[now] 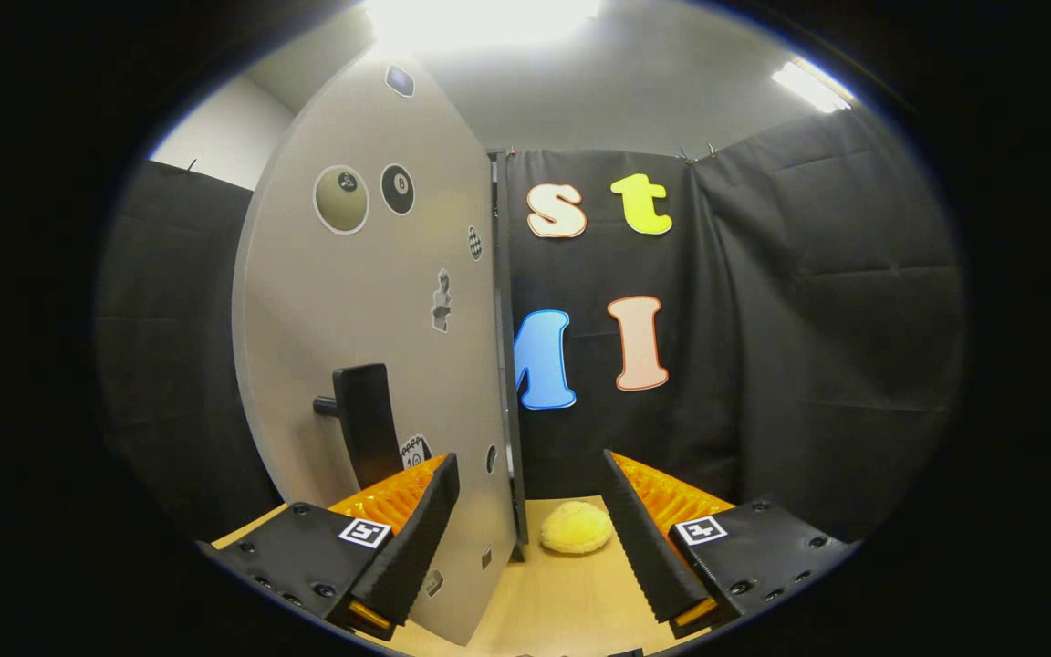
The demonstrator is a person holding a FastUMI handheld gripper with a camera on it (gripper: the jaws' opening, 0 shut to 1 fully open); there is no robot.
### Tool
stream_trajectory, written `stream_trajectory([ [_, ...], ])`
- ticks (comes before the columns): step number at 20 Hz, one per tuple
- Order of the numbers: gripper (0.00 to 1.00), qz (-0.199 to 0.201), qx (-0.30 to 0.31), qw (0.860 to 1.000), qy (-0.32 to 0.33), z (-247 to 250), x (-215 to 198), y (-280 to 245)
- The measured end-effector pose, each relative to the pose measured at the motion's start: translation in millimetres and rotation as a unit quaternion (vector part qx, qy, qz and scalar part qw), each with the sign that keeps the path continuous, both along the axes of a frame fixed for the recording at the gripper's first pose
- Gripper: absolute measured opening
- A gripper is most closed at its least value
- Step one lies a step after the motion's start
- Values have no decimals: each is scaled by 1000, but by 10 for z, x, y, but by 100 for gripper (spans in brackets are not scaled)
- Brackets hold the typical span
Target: Open the shoe cabinet door, grab the shoes and put them into the shoe cabinet, then close the shoe cabinet door.
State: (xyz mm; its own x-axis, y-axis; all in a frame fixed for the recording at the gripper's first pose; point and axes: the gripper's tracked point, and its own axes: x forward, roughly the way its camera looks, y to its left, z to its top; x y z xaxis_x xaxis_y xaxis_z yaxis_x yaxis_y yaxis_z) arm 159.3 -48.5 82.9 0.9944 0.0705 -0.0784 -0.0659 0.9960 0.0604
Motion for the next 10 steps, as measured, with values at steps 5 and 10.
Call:
stream_trajectory([
  [5, 97, 14, -3, 1000, -1, 5, 88, 528],
  [10, 97, 27, -18, 999, 0, 17, 244, 1095],
])
